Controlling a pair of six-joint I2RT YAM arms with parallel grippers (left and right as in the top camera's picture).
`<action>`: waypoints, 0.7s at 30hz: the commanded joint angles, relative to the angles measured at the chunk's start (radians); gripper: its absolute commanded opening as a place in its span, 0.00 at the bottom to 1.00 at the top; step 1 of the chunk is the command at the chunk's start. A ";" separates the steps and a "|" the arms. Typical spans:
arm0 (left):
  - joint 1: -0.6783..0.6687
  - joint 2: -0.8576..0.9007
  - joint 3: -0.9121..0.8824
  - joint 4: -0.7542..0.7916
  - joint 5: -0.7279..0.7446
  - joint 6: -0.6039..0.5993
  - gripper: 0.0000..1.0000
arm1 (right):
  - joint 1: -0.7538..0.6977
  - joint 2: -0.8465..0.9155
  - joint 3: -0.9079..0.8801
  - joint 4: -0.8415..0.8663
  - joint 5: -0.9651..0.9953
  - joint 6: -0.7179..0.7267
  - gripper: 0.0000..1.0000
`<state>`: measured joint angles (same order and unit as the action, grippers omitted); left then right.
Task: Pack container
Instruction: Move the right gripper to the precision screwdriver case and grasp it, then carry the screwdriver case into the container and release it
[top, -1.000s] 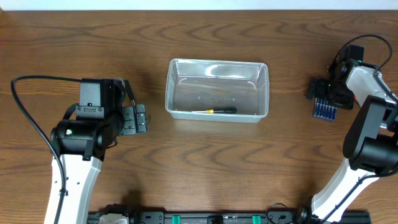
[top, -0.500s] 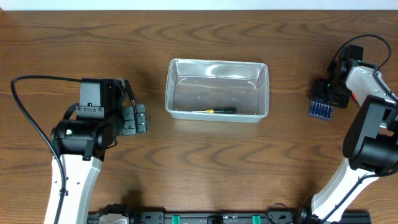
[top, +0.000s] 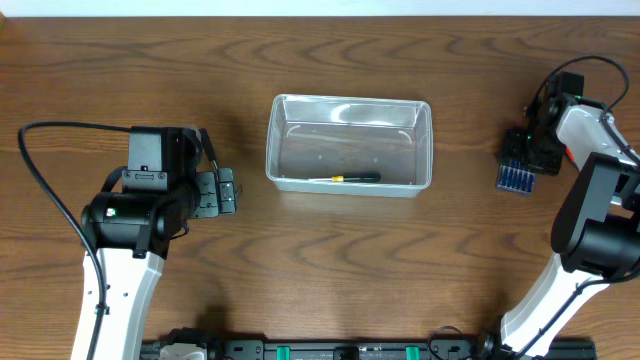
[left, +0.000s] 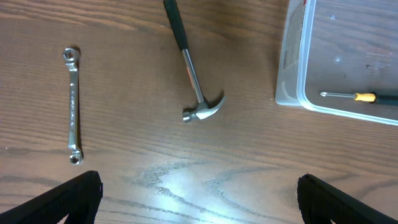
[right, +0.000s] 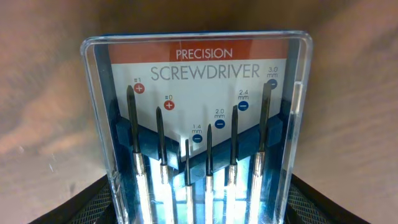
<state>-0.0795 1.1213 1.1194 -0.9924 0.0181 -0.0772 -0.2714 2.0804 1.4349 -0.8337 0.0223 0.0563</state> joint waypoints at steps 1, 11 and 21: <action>0.000 0.001 0.024 -0.006 -0.015 0.013 0.98 | 0.029 -0.021 0.091 -0.060 0.017 -0.011 0.01; 0.000 0.001 0.024 -0.006 -0.015 0.013 0.98 | 0.339 -0.213 0.525 -0.257 -0.054 -0.349 0.01; 0.000 0.001 0.024 -0.010 -0.015 0.013 0.99 | 0.661 -0.139 0.414 -0.283 -0.240 -0.990 0.01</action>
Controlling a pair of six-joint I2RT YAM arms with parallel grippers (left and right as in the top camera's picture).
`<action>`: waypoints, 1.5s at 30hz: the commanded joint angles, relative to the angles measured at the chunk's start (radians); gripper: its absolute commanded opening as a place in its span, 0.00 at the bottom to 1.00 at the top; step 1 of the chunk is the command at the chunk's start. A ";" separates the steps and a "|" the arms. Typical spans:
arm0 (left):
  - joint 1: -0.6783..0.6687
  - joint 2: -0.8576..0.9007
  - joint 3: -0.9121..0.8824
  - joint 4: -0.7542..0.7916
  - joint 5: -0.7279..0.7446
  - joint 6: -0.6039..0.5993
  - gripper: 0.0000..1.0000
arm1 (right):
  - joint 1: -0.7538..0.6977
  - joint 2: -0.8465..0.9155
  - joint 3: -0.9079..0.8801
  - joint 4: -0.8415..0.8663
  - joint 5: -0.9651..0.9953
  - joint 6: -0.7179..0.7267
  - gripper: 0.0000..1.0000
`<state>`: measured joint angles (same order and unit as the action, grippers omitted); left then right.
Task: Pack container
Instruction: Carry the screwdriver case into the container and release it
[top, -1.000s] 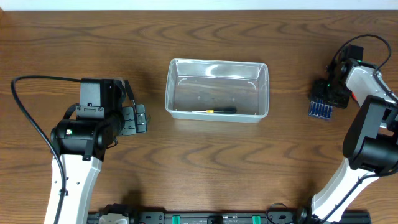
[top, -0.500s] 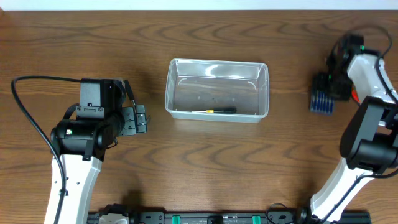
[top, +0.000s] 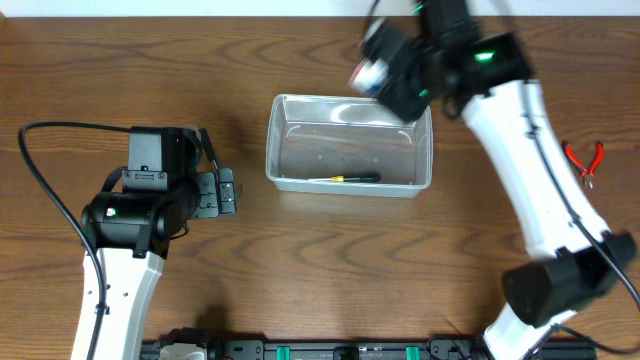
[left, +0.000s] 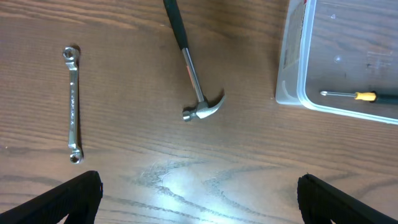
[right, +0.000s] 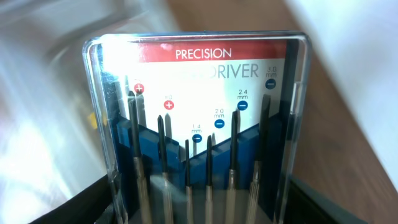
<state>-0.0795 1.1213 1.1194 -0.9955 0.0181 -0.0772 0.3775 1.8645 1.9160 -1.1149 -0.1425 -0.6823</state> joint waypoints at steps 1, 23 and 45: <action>0.000 0.001 0.024 -0.011 -0.015 0.013 0.98 | 0.020 0.095 -0.085 0.010 -0.072 -0.258 0.01; 0.000 0.001 0.024 -0.033 -0.015 0.013 0.98 | -0.021 0.380 -0.129 0.075 -0.072 -0.229 0.20; 0.000 0.001 0.024 -0.033 -0.015 0.013 0.98 | -0.024 0.378 -0.128 0.075 -0.041 -0.219 0.84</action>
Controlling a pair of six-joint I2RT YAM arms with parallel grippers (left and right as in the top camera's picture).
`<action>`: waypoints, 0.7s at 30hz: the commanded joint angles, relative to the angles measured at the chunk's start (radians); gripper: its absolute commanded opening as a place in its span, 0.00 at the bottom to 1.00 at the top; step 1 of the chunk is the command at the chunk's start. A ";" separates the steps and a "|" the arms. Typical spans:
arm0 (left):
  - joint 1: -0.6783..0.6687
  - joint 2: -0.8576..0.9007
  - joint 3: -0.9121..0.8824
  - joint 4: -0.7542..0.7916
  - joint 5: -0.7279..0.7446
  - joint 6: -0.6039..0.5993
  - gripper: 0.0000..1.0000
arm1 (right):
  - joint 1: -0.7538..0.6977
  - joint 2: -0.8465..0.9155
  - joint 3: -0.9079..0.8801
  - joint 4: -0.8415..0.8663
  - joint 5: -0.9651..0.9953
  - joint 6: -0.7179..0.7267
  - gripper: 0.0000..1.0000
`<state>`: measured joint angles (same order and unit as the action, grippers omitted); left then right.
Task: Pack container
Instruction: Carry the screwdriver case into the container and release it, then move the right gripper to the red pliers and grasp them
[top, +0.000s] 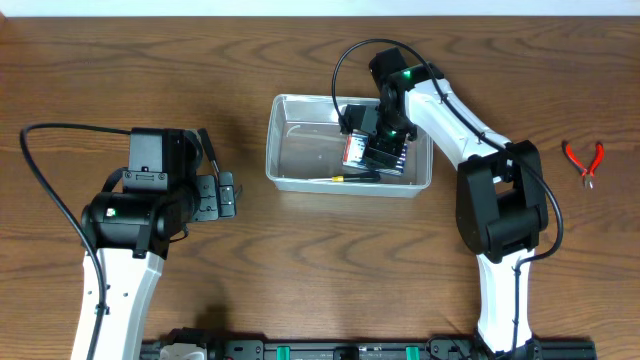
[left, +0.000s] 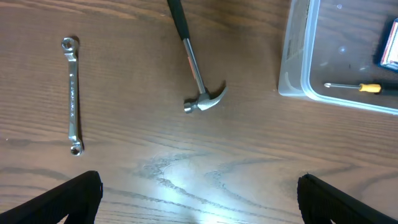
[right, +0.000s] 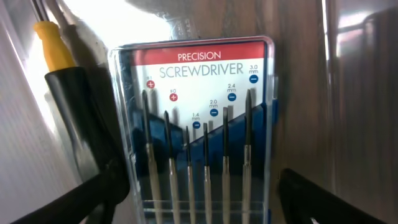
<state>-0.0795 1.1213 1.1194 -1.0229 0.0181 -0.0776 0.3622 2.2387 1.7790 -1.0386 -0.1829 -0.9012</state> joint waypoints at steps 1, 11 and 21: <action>0.000 0.001 0.024 -0.006 -0.015 0.013 0.99 | -0.008 0.000 0.010 -0.002 -0.001 0.000 0.84; 0.000 0.001 0.024 -0.008 -0.015 0.014 0.98 | -0.002 -0.168 0.211 -0.208 -0.001 0.014 0.84; 0.000 0.001 0.024 -0.009 -0.015 0.014 0.98 | -0.364 -0.402 0.337 -0.122 0.207 0.695 0.99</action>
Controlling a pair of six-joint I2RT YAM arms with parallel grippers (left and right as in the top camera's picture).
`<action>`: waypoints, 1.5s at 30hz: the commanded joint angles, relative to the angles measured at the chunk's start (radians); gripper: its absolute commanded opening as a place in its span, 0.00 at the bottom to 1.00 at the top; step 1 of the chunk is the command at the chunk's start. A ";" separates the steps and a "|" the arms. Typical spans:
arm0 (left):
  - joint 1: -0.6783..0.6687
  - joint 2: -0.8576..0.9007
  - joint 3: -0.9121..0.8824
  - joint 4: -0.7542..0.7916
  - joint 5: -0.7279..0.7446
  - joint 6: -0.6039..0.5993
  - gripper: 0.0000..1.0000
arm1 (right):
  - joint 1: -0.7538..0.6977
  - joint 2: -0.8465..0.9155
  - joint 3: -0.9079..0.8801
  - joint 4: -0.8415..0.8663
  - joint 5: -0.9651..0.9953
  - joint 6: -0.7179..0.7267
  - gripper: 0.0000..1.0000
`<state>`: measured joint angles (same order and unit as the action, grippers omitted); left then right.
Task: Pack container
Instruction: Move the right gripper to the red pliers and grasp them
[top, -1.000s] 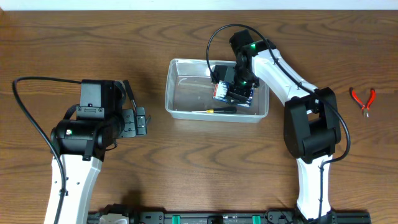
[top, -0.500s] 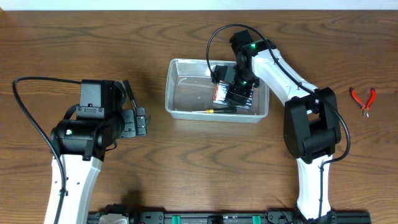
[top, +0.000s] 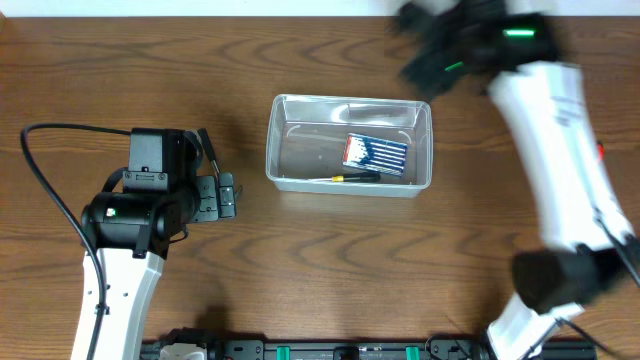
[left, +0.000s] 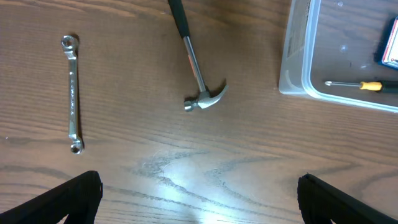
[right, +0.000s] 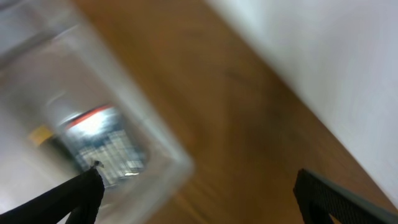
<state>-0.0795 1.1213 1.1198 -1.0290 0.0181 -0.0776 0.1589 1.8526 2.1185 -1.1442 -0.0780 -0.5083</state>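
The clear plastic container sits mid-table. Inside it lie the precision screwdriver set in its blue case and a yellow-and-black screwdriver. My right gripper is open and empty, blurred with motion, above the container's far right corner. My left gripper is open over bare wood left of the container. A small hammer and a silver wrench lie on the table ahead of the left gripper.
The hammer and wrench show only in the left wrist view; in the overhead view the left arm covers them. The right arm is blurred across the table's right side.
My right gripper has left the container and is now raised above its far right corner, open and empty. The screwdriver set stays lying in the container. The left arm has not moved.
My right gripper was shut on the screwdriver set at the table's far right. Then it held the set above the container's far edge. Then the set lay inside the container with the fingers spread around it. Now the gripper is clear of the container.
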 joint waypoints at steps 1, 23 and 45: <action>0.000 0.001 0.023 -0.003 -0.015 0.014 0.98 | -0.214 -0.016 -0.003 -0.035 0.093 0.313 0.99; 0.000 0.001 0.023 -0.015 -0.015 0.013 0.98 | -0.606 0.392 -0.010 -0.228 0.070 -0.084 0.98; 0.000 0.001 0.023 -0.021 -0.015 0.013 0.98 | -0.700 0.393 -0.335 -0.006 0.069 -0.135 0.97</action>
<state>-0.0795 1.1213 1.1198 -1.0470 0.0181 -0.0772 -0.5377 2.2349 1.7893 -1.1606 -0.0059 -0.6262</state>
